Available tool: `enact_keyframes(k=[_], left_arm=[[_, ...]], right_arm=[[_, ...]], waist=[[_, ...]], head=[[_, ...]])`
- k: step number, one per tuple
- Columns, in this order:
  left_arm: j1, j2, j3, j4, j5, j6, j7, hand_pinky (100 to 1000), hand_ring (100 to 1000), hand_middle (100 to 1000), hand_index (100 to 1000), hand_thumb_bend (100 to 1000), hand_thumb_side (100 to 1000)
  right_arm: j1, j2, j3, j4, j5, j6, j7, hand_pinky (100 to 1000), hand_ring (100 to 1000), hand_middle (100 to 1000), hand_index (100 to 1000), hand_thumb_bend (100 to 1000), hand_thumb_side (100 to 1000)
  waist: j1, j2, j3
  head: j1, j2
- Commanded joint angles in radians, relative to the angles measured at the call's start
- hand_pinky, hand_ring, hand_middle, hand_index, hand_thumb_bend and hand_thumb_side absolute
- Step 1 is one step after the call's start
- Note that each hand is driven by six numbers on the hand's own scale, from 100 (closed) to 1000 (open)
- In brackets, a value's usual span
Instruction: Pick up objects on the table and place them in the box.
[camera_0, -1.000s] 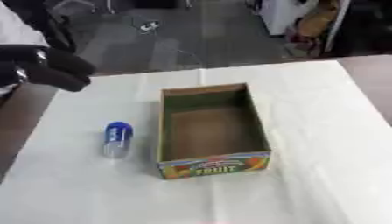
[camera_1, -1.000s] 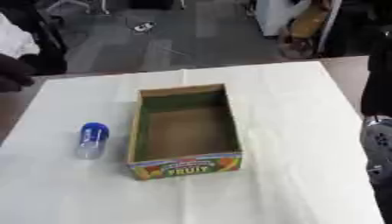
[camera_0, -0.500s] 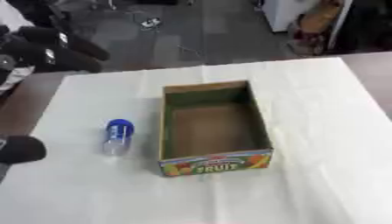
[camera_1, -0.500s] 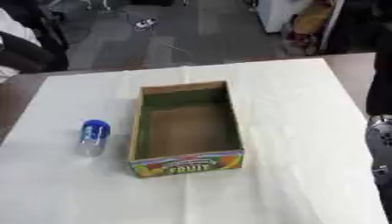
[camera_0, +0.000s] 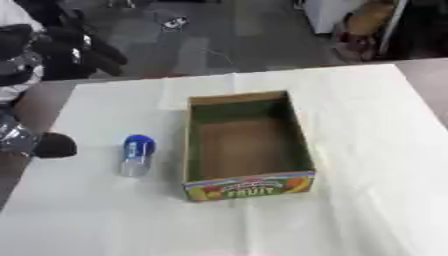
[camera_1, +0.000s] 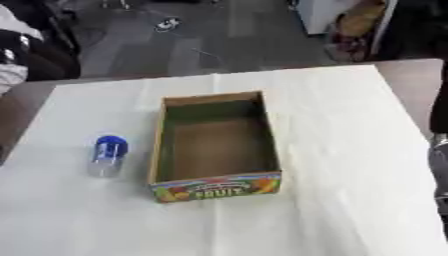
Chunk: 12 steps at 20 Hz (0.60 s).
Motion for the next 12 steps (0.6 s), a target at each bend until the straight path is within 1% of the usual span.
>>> enact_keyframes(k=[1, 8, 12], left_arm=[[-0.027, 0.012, 0.007, 0.040, -0.043, -0.011, -0.012, 680, 730, 836, 876, 629, 835], [-0.062, -0.004, 0.012, 0.115, -0.136, -0.034, -0.012, 697, 735, 824, 877, 659, 821], [-0.077, -0.018, 0.012, 0.158, -0.183, -0.044, -0.019, 703, 738, 824, 879, 704, 798]], right_arm=[[-0.023, -0.001, -0.006, -0.010, 0.000, -0.113, 0.117, 240, 311, 416, 519, 100, 1000], [-0.051, 0.013, -0.004, -0.010, 0.006, -0.100, 0.113, 244, 310, 416, 519, 100, 1000], [-0.063, 0.024, -0.005, -0.010, 0.009, -0.092, 0.114, 247, 310, 416, 518, 100, 1000]], waist=[[-0.003, -0.003, -0.005], [-0.004, 0.019, -0.022], [-0.008, 0.032, -0.030]], head=[[0.022, -0.031], [0.043, -0.065], [0.058, -0.074]])
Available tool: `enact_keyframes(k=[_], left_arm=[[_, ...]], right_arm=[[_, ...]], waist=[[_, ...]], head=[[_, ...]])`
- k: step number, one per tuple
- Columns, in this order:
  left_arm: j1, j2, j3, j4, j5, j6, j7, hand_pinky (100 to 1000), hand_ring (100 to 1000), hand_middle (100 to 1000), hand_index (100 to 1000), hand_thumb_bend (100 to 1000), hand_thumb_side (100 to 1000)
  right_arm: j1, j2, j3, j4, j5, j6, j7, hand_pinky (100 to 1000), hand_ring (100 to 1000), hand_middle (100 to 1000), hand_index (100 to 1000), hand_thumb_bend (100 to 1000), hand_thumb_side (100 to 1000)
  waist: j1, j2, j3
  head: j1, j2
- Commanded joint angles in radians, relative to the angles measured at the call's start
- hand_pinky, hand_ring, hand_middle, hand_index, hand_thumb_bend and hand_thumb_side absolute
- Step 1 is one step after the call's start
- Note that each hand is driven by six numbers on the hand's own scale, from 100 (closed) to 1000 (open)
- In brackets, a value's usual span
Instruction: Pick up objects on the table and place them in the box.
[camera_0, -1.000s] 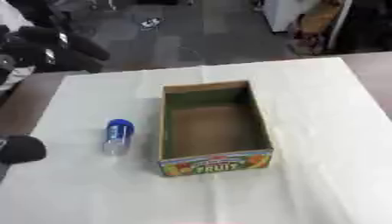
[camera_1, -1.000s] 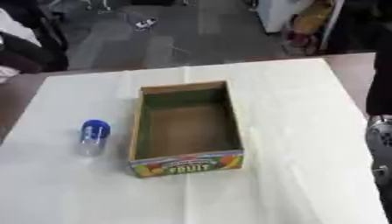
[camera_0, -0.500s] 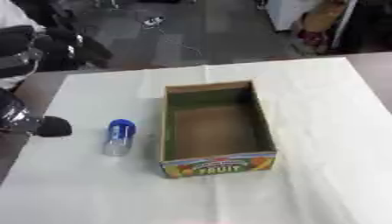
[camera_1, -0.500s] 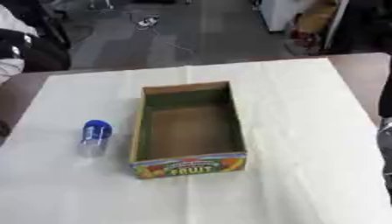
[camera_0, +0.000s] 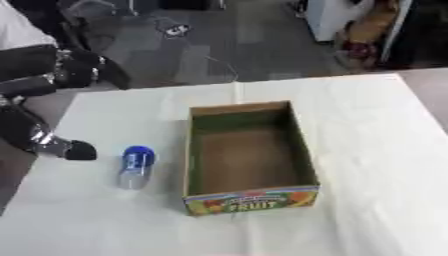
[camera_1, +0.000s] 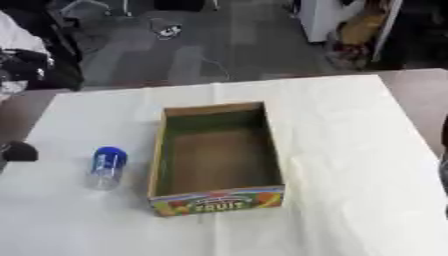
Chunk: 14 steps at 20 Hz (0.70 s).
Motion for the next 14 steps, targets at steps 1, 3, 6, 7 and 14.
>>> enact_keyframes(k=[1, 3, 6, 7, 14], left_arm=[[-0.025, 0.010, 0.013, 0.027, -0.039, -0.012, -0.005, 705, 739, 823, 878, 710, 788], [-0.026, 0.006, 0.015, 0.044, -0.062, -0.015, -0.009, 708, 743, 829, 881, 732, 801], [-0.010, 0.010, 0.022, 0.051, -0.083, -0.019, -0.007, 711, 744, 830, 882, 751, 800], [-0.004, 0.009, 0.025, 0.054, -0.090, -0.019, -0.007, 711, 744, 830, 883, 756, 800], [0.004, -0.012, 0.027, 0.089, -0.139, -0.025, -0.025, 720, 748, 832, 888, 809, 794]], right_arm=[[-0.026, -0.001, -0.005, -0.010, 0.005, -0.097, 0.107, 247, 310, 415, 518, 100, 1000], [-0.034, 0.003, -0.004, -0.010, 0.005, -0.094, 0.109, 247, 310, 416, 518, 100, 1000], [-0.051, 0.013, -0.003, -0.010, 0.002, -0.087, 0.108, 248, 310, 415, 517, 100, 1000], [-0.056, 0.016, -0.002, -0.010, 0.001, -0.084, 0.107, 248, 310, 415, 517, 100, 1000], [-0.078, 0.032, -0.001, -0.010, 0.002, -0.065, 0.106, 253, 308, 415, 518, 100, 1000]], waist=[[-0.003, -0.005, -0.003], [-0.005, 0.002, -0.007], [-0.008, 0.013, -0.019], [-0.008, 0.016, -0.024], [-0.007, 0.037, -0.044]], head=[[0.020, -0.016], [0.033, -0.020], [0.065, -0.039], [0.073, -0.046], [0.084, -0.068]])
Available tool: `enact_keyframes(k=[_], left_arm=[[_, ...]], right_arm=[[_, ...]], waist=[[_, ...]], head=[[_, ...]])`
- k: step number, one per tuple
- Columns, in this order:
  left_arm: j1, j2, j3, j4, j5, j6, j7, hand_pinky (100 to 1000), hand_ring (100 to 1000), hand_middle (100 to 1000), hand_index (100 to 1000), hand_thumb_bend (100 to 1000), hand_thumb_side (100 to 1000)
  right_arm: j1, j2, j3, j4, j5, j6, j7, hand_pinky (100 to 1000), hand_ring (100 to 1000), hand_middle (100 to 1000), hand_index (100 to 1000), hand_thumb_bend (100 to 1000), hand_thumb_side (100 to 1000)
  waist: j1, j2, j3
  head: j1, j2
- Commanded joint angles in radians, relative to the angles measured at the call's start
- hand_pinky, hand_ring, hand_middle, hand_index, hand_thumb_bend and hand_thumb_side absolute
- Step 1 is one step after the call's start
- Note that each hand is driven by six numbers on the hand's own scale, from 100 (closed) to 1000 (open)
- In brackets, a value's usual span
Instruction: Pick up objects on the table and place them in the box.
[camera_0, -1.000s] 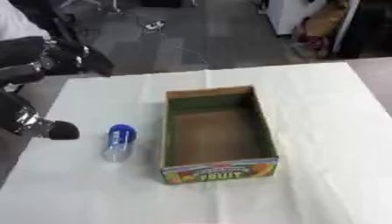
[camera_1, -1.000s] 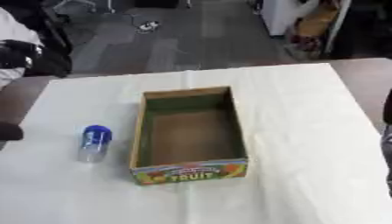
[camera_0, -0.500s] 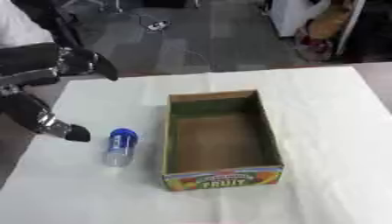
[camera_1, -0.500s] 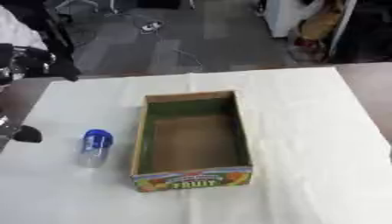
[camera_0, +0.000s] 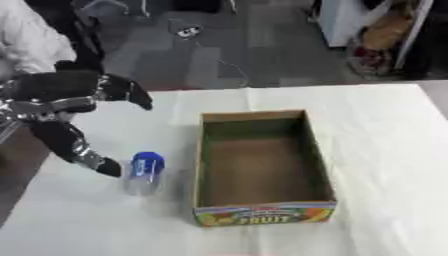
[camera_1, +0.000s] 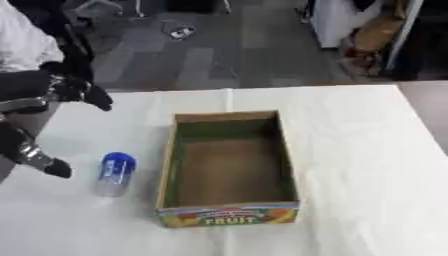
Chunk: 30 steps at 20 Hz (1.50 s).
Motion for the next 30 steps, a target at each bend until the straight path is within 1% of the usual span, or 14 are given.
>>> enact_keyframes(k=[1, 7, 8, 9, 10, 11, 12, 16, 18, 21, 22, 24, 28, 30], left_arm=[[-0.010, 0.013, 0.023, 0.012, -0.022, -0.003, -0.008, 720, 749, 832, 888, 810, 793], [-0.016, 0.007, 0.030, 0.041, -0.052, -0.005, -0.014, 730, 755, 835, 892, 837, 793], [-0.017, 0.006, 0.030, 0.046, -0.067, -0.005, -0.019, 762, 777, 835, 895, 871, 775], [-0.019, 0.004, 0.032, 0.050, -0.092, -0.007, -0.024, 756, 774, 835, 895, 869, 777], [-0.019, 0.002, 0.033, 0.054, -0.121, -0.009, -0.026, 784, 794, 833, 897, 879, 772], [-0.020, -0.001, 0.034, 0.057, -0.156, -0.011, -0.026, 783, 793, 833, 897, 879, 772], [-0.021, -0.003, 0.035, 0.060, -0.191, -0.015, -0.023, 824, 821, 830, 898, 883, 771], [-0.021, -0.010, 0.037, 0.068, -0.356, -0.028, 0.003, 861, 846, 828, 900, 896, 768], [-0.019, -0.015, 0.034, 0.079, -0.405, -0.035, 0.012, 864, 847, 827, 900, 902, 769], [-0.015, -0.020, 0.031, 0.097, -0.445, -0.041, 0.008, 864, 850, 827, 901, 910, 769], [-0.015, -0.022, 0.030, 0.102, -0.453, -0.042, 0.003, 854, 853, 827, 901, 913, 767], [-0.011, -0.024, 0.030, 0.109, -0.467, -0.043, -0.009, 801, 840, 818, 900, 914, 764], [-0.005, -0.029, 0.029, 0.120, -0.485, -0.045, -0.034, 813, 844, 822, 905, 927, 764], [-0.004, -0.033, 0.028, 0.126, -0.490, -0.043, -0.055, 808, 839, 820, 903, 914, 779]], right_arm=[[-0.019, -0.006, -0.002, -0.010, 0.000, -0.080, 0.089, 253, 308, 415, 518, 100, 1000], [-0.029, -0.002, -0.001, -0.010, 0.003, -0.071, 0.085, 255, 308, 415, 518, 100, 1000], [-0.032, -0.001, -0.001, -0.010, 0.002, -0.071, 0.084, 255, 308, 415, 517, 100, 1000], [-0.034, 0.000, -0.001, -0.010, 0.002, -0.070, 0.083, 255, 308, 415, 517, 100, 1000], [-0.036, 0.001, -0.002, -0.010, 0.002, -0.069, 0.082, 255, 308, 415, 516, 100, 1000], [-0.037, 0.001, -0.002, -0.010, 0.001, -0.068, 0.080, 255, 308, 415, 516, 100, 1000], [-0.039, 0.002, -0.002, -0.010, 0.001, -0.067, 0.079, 256, 307, 414, 516, 100, 1000], [-0.046, 0.005, -0.003, -0.010, 0.002, -0.064, 0.076, 257, 307, 414, 516, 100, 1000], [-0.049, 0.006, -0.003, -0.010, 0.003, -0.063, 0.077, 257, 307, 414, 516, 100, 1000], [-0.053, 0.008, -0.002, -0.010, 0.004, -0.061, 0.078, 259, 307, 414, 516, 100, 1000], [-0.053, 0.008, -0.002, -0.010, 0.004, -0.060, 0.079, 259, 307, 414, 516, 100, 1000], [-0.056, 0.009, -0.001, -0.010, 0.005, -0.059, 0.082, 260, 307, 415, 517, 100, 1000], [-0.062, 0.010, 0.000, -0.010, 0.005, -0.055, 0.087, 262, 307, 415, 517, 100, 1000], [-0.064, 0.011, 0.000, -0.010, 0.005, -0.053, 0.089, 263, 306, 415, 517, 100, 1000]], waist=[[0.002, -0.009, -0.001], [0.004, 0.002, -0.008], [0.004, 0.004, -0.009], [0.004, 0.005, -0.011], [0.004, 0.006, -0.012], [0.003, 0.007, -0.014], [0.003, 0.009, -0.015], [0.003, 0.017, -0.021], [0.003, 0.020, -0.024], [0.004, 0.025, -0.029], [0.004, 0.027, -0.030], [0.005, 0.032, -0.032], [0.007, 0.041, -0.038], [0.007, 0.044, -0.041]], head=[[0.008, -0.020], [0.004, -0.035], [0.004, -0.038], [0.004, -0.040], [0.005, -0.044], [0.006, -0.047], [0.006, -0.050], [0.010, -0.060], [0.018, -0.058], [0.025, -0.059], [0.025, -0.059], [0.027, -0.058], [0.028, -0.058], [0.028, -0.058]])
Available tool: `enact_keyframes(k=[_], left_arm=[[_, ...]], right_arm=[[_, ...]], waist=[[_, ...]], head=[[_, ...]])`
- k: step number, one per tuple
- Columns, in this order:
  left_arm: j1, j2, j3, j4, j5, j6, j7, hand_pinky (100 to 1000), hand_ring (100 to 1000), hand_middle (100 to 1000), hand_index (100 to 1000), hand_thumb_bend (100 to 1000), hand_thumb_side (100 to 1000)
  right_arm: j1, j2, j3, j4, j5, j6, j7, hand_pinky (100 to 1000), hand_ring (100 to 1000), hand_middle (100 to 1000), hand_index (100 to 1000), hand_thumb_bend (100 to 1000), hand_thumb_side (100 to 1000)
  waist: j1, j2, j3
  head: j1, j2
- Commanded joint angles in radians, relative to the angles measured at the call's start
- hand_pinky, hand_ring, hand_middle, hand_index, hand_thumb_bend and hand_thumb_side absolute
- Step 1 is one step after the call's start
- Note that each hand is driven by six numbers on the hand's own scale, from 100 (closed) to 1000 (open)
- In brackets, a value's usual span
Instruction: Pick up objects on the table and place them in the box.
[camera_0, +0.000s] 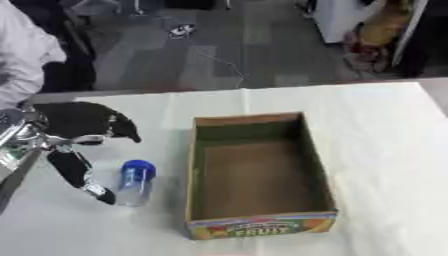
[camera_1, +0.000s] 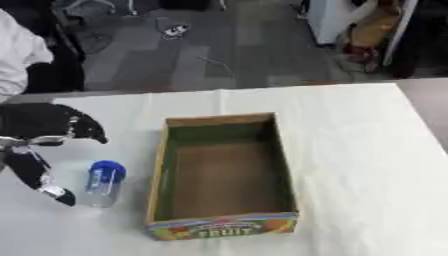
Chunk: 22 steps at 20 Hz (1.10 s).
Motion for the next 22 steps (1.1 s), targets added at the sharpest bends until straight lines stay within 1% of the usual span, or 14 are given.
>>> enact_keyframes(k=[1, 4, 6, 8, 9, 10, 11, 12, 13, 14, 15, 17, 22], left_arm=[[-0.006, 0.017, 0.009, 0.002, -0.008, 0.000, -0.030, 805, 837, 820, 902, 912, 781], [-0.005, 0.013, 0.006, 0.004, 0.008, 0.000, -0.055, 805, 836, 821, 899, 923, 799], [-0.007, 0.010, 0.005, 0.006, 0.017, 0.005, -0.071, 806, 834, 822, 893, 928, 833], [-0.009, 0.006, 0.003, 0.010, 0.027, 0.013, -0.088, 805, 834, 824, 892, 933, 843], [-0.010, 0.004, 0.002, 0.012, 0.033, 0.019, -0.096, 805, 831, 827, 890, 942, 881], [-0.011, 0.003, 0.001, 0.013, 0.039, 0.025, -0.105, 807, 830, 828, 889, 932, 924], [-0.012, 0.002, 0.001, 0.015, 0.044, 0.033, -0.113, 807, 828, 831, 890, 934, 948], [-0.013, 0.002, 0.000, 0.015, 0.048, 0.040, -0.121, 807, 830, 830, 889, 933, 945], [-0.014, 0.001, 0.000, 0.018, 0.051, 0.049, -0.130, 815, 829, 836, 892, 939, 1000], [-0.015, 0.000, 0.001, 0.021, 0.053, 0.057, -0.138, 815, 829, 836, 892, 939, 1000], [-0.016, -0.001, 0.001, 0.023, 0.054, 0.065, -0.146, 821, 829, 838, 889, 902, 1000], [-0.018, -0.004, 0.001, 0.023, 0.055, 0.078, -0.153, 824, 829, 837, 887, 877, 1000], [-0.018, -0.007, 0.004, 0.032, 0.042, 0.105, -0.160, 836, 830, 843, 894, 863, 1000]], right_arm=[[-0.020, -0.010, 0.000, -0.010, 0.003, -0.066, 0.076, 263, 306, 415, 517, 100, 1000], [-0.022, -0.009, 0.001, -0.010, 0.001, -0.064, 0.079, 263, 306, 415, 517, 100, 1000], [-0.023, -0.009, 0.001, -0.010, 0.000, -0.062, 0.080, 262, 306, 415, 517, 100, 1000], [-0.025, -0.009, 0.001, -0.010, -0.002, -0.062, 0.079, 262, 307, 415, 517, 100, 1000], [-0.025, -0.009, 0.001, -0.010, -0.003, -0.061, 0.079, 262, 307, 415, 517, 100, 1000], [-0.025, -0.009, 0.001, -0.010, -0.003, -0.060, 0.079, 262, 307, 415, 517, 100, 1000], [-0.026, -0.009, 0.001, -0.010, -0.004, -0.060, 0.079, 262, 307, 415, 517, 100, 1000], [-0.026, -0.009, 0.001, -0.010, -0.004, -0.059, 0.079, 262, 307, 415, 517, 100, 1000], [-0.027, -0.009, 0.001, -0.010, -0.004, -0.059, 0.079, 262, 307, 415, 517, 100, 1000], [-0.027, -0.009, 0.002, -0.010, -0.005, -0.059, 0.079, 262, 307, 415, 517, 100, 1000], [-0.027, -0.009, 0.001, -0.010, -0.005, -0.059, 0.079, 262, 307, 415, 517, 100, 1000], [-0.027, -0.008, 0.000, -0.010, -0.005, -0.058, 0.077, 262, 307, 415, 516, 100, 1000], [-0.029, -0.007, 0.001, -0.010, -0.005, -0.057, 0.077, 262, 307, 415, 516, 100, 1000]], waist=[[0.000, -0.012, -0.003], [0.000, -0.010, -0.005], [0.000, -0.010, -0.006], [0.001, -0.010, -0.007], [0.001, -0.010, -0.007], [0.001, -0.010, -0.007], [0.002, -0.010, -0.007], [0.002, -0.011, -0.007], [0.002, -0.011, -0.008], [0.003, -0.011, -0.008], [0.003, -0.011, -0.008], [0.003, -0.011, -0.009], [0.002, -0.010, -0.010]], head=[[0.009, -0.013], [0.009, -0.013], [0.010, -0.012], [0.011, -0.011], [0.010, -0.011], [0.009, -0.011], [0.008, -0.011], [0.008, -0.011], [0.007, -0.011], [0.007, -0.012], [0.007, -0.015], [0.008, -0.018], [0.012, -0.017]])
